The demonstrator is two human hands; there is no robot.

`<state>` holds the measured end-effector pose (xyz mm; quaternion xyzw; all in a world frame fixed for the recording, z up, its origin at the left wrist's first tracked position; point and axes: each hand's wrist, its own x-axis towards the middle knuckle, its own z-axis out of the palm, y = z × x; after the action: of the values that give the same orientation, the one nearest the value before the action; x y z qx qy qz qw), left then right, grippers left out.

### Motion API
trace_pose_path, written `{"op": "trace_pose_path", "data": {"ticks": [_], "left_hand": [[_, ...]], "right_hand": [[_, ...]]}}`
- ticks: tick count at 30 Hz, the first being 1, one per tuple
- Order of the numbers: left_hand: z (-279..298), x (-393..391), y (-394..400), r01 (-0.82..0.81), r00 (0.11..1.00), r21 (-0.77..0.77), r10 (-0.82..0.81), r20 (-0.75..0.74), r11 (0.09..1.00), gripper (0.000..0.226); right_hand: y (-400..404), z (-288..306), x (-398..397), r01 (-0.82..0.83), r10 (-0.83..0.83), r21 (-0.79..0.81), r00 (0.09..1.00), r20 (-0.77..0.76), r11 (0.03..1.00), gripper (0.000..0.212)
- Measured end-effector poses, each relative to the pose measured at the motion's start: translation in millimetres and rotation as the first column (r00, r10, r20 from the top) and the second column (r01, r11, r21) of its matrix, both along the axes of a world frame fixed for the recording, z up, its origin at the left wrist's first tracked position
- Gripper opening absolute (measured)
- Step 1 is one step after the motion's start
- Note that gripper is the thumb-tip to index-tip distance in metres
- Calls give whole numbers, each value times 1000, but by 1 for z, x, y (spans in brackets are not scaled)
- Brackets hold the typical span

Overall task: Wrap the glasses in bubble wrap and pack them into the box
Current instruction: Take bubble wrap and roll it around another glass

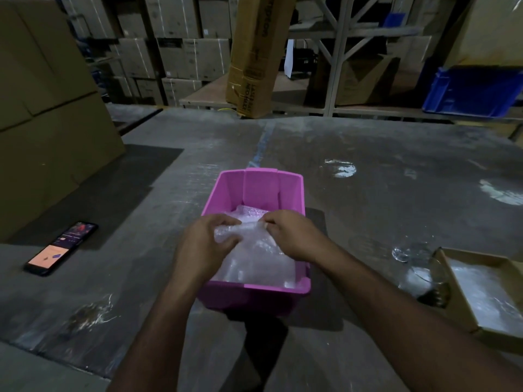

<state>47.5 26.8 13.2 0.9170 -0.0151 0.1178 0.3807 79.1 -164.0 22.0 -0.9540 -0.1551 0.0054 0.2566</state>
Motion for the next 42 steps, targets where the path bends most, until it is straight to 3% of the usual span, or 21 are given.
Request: {"op": "trace_pose_path", "data": {"ticks": [2,4,7,9,12,13,15,17,19,21,24,27,29,32,34,37,42], "left_hand": [[10,-3,-5,-29,999,-139,33,30,990,13],[20,-6,-11,-32,999,-328,44,31,944,20],[36,-9,-21,-12,996,-452,49,69,892,26],[45,-11,-30,10,992,-506,56,114,862,21],[55,-9,-42,3,980,-547,106,168,837,16],[56,-7,-46,3,977,-551,115,178,834,16],[60,-5,-53,22,976,-545,100,194,838,17],[62,-3,-59,66,976,-521,52,209,851,24],[64,-4,-64,148,977,-537,-37,212,830,30],[63,-2,-66,207,973,-535,-116,200,819,44],[60,1,-68,241,970,-419,-200,140,875,52],[57,0,-77,300,950,-372,-310,34,879,54],[57,-4,-88,351,928,-379,-372,18,856,43],[52,-8,-108,317,945,-422,-323,60,849,14],[42,-8,-120,274,960,-489,-261,96,828,9],[30,-12,-139,201,979,-595,-182,93,778,12],[13,-18,-164,178,983,-580,-167,73,795,17]], "right_hand": [[-11,11,-3,31,-27,125,999,-31,992,27],[-21,15,-5,44,-45,252,999,-4,967,26],[-37,16,-14,-6,14,498,1000,-13,867,51],[-48,17,-27,-56,73,551,997,-10,833,69],[-60,13,-39,-89,82,502,996,36,860,87],[-62,12,-41,-91,65,496,995,70,864,83],[-64,7,-39,-58,-18,588,992,123,807,55],[-70,6,-36,-23,-118,730,983,141,684,24],[-79,9,-36,14,-198,821,973,121,570,11],[-89,19,-38,37,-250,873,963,99,486,10],[-107,33,-43,45,-297,929,952,72,369,12],[-131,35,-41,124,-418,925,907,41,359,41],[-150,35,-38,175,-474,935,880,-7,310,49],[-169,37,-43,187,-437,959,896,-78,212,44],[-176,33,-56,193,-400,957,912,-92,218,69],[-186,13,-80,290,-390,884,910,-138,365,96],[-196,-15,-110,383,-428,795,887,-174,471,96]]}}
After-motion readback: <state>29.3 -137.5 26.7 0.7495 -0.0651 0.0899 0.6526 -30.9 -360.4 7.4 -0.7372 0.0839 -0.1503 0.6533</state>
